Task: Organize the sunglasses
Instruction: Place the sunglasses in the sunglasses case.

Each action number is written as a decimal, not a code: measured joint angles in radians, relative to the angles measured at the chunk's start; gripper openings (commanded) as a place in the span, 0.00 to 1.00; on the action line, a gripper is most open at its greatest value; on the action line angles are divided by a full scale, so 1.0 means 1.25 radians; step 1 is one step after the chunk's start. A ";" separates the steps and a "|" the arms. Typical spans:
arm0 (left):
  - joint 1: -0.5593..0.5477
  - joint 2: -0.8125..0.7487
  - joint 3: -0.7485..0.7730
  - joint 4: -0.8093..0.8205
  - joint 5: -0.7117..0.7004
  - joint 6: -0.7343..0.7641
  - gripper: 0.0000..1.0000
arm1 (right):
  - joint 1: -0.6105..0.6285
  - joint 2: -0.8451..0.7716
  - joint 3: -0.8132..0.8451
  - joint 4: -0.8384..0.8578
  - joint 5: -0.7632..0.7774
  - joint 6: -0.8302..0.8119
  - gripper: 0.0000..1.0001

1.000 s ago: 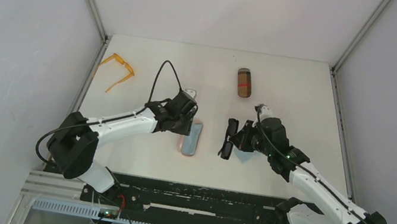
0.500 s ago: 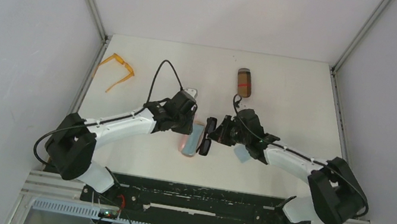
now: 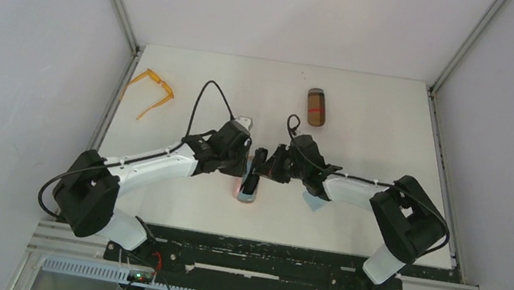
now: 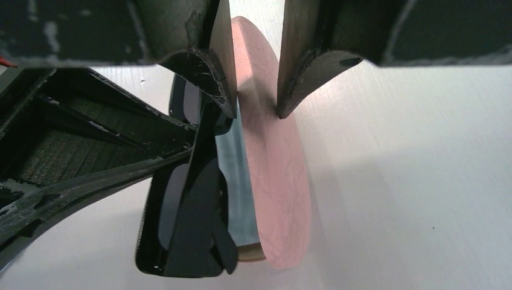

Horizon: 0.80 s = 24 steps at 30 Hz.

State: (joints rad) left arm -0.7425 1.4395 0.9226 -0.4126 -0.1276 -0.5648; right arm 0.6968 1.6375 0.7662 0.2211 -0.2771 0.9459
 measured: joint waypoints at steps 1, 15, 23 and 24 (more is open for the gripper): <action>0.000 0.000 -0.001 0.002 0.000 0.000 0.35 | 0.003 0.007 0.010 -0.001 -0.002 -0.001 0.00; 0.000 0.000 -0.005 0.008 -0.003 0.000 0.34 | 0.005 0.052 0.054 -0.032 -0.021 -0.040 0.00; 0.000 0.000 -0.005 0.009 -0.001 0.000 0.34 | 0.005 0.066 0.054 -0.033 -0.032 -0.042 0.00; 0.000 0.000 -0.005 0.009 -0.001 0.000 0.34 | 0.006 0.069 0.054 -0.033 -0.033 -0.042 0.00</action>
State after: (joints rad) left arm -0.7422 1.4395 0.9165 -0.4019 -0.1287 -0.5644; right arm 0.7040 1.7233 0.8337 0.1802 -0.3183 0.8940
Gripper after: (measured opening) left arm 0.343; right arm 0.018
